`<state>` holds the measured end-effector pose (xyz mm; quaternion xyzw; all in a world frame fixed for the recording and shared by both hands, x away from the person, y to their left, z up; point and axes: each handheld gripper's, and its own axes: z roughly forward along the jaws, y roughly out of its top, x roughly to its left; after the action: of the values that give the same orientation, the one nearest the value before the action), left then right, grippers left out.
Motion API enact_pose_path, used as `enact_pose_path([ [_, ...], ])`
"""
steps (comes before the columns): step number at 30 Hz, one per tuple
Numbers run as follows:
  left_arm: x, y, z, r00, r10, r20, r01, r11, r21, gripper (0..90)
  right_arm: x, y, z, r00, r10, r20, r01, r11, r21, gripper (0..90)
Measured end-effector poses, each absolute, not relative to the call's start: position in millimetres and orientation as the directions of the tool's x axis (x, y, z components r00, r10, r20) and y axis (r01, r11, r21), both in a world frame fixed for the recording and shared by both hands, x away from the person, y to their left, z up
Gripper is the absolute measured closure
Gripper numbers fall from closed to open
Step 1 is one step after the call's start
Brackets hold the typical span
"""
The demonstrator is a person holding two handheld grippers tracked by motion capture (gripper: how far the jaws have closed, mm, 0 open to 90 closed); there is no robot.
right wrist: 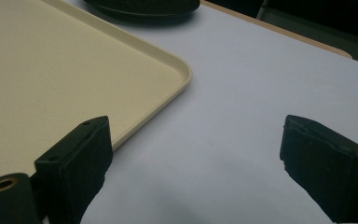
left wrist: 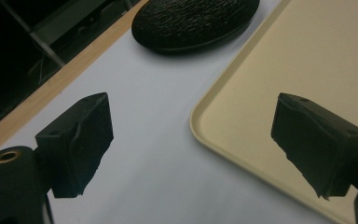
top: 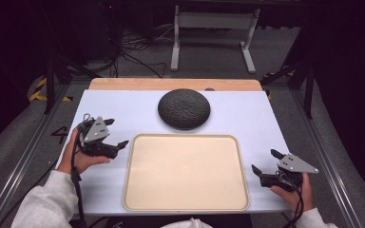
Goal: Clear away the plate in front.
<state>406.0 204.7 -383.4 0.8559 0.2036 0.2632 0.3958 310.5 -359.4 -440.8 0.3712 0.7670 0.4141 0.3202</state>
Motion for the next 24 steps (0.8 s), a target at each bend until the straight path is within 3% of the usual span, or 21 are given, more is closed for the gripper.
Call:
enact_pose_path([
  [5,437,163,-372,0.797,0.493,0.349,0.089,-0.667,0.739,16.7,311,-360,-442,-0.519,0.835,-0.184,0.306,0.382,0.872,9.9],
  [12,471,111,-383,0.811,0.410,0.417,0.053,-0.762,0.645,17.8,311,-360,-443,-0.522,0.833,-0.183,0.309,0.385,0.869,9.9],
  [18,488,79,-406,0.794,0.333,0.508,0.023,-0.852,0.523,18.8,311,-361,-444,-0.520,0.834,-0.185,0.312,0.387,0.868,9.9],
  [24,491,67,-420,0.779,0.319,0.539,0.005,-0.863,0.505,20.2,310,-362,-444,-0.520,0.835,-0.182,0.312,0.384,0.869,9.9],
])
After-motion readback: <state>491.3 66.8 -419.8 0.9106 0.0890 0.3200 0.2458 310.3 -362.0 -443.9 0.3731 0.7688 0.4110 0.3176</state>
